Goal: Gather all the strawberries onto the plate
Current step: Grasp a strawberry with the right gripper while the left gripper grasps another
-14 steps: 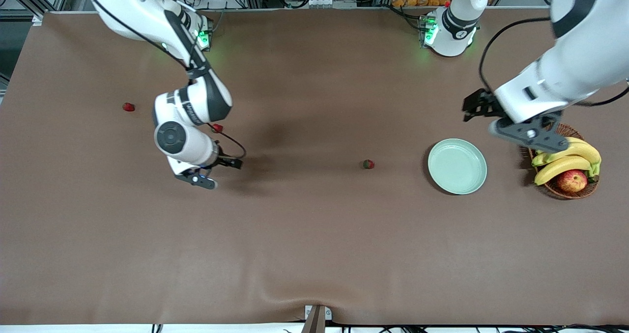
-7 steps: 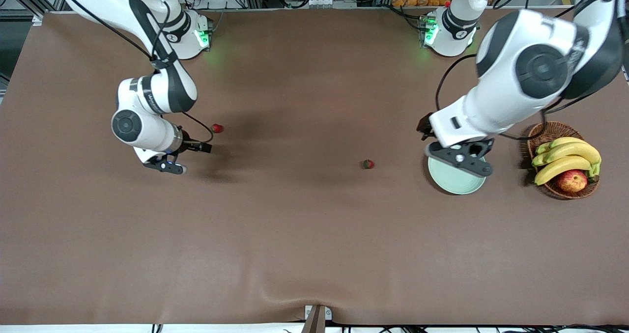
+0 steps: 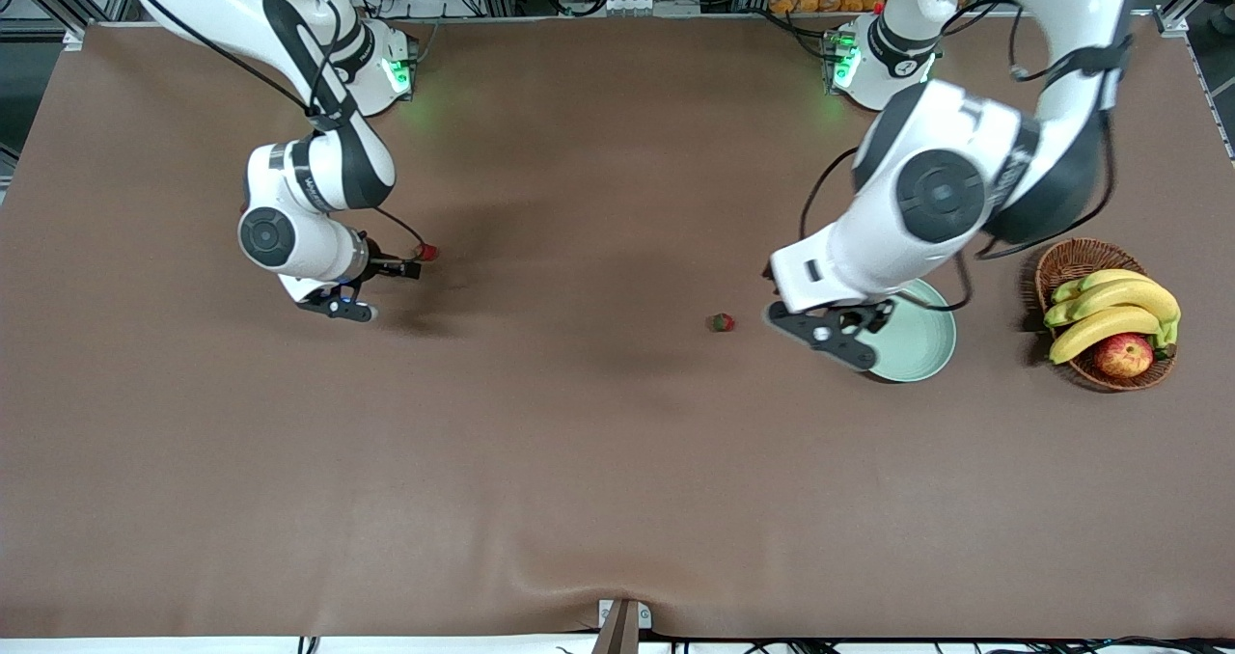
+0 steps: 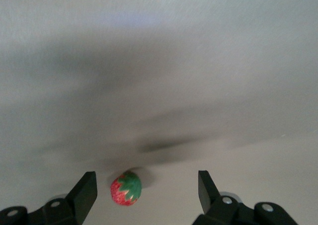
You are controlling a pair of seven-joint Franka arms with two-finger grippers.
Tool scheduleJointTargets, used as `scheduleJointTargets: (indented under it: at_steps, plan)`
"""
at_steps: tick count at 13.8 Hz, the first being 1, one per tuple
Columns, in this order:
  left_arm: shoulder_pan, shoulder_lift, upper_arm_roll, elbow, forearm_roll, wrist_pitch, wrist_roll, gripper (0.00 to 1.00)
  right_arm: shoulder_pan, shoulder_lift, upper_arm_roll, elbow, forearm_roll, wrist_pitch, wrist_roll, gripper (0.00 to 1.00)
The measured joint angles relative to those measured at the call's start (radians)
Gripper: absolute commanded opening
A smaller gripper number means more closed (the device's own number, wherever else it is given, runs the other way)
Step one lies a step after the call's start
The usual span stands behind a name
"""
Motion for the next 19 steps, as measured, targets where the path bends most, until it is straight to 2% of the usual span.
scheduleJointTargets:
  at_steps: [3, 6, 11, 12, 13, 14, 19]
  plan:
    - [-0.057, 0.051, -0.001, -0.008, 0.033, 0.015, 0.002, 1.0, 0.05, 0.002, 0.003, -0.014, 0.035, 0.003, 0.001, 0.69]
    - [-0.143, 0.093, -0.002, -0.066, 0.138, 0.065, -0.005, 1.0, 0.077, 0.008, 0.003, -0.021, 0.043, 0.003, 0.002, 0.67]
    - [-0.175, 0.117, -0.001, -0.218, 0.164, 0.253, -0.026, 1.0, 0.079, 0.019, 0.002, -0.055, 0.043, 0.055, 0.002, 0.45]
    - [-0.176, 0.118, -0.001, -0.249, 0.171, 0.29, -0.026, 1.0, 0.079, 0.024, 0.002, -0.061, 0.043, 0.071, 0.002, 0.33]
    - [-0.175, 0.128, 0.001, -0.292, 0.185, 0.354, -0.03, 1.0, 0.08, 0.034, 0.002, -0.064, 0.043, 0.092, 0.002, 0.1]
    - [-0.175, 0.138, 0.003, -0.313, 0.188, 0.388, -0.037, 1.0, 0.08, 0.037, 0.003, -0.062, 0.043, 0.097, 0.002, 0.0]
    - [-0.175, 0.193, 0.004, -0.348, 0.307, 0.499, -0.125, 1.0, 0.08, 0.036, 0.0, -0.041, 0.044, 0.096, 0.002, 0.0]
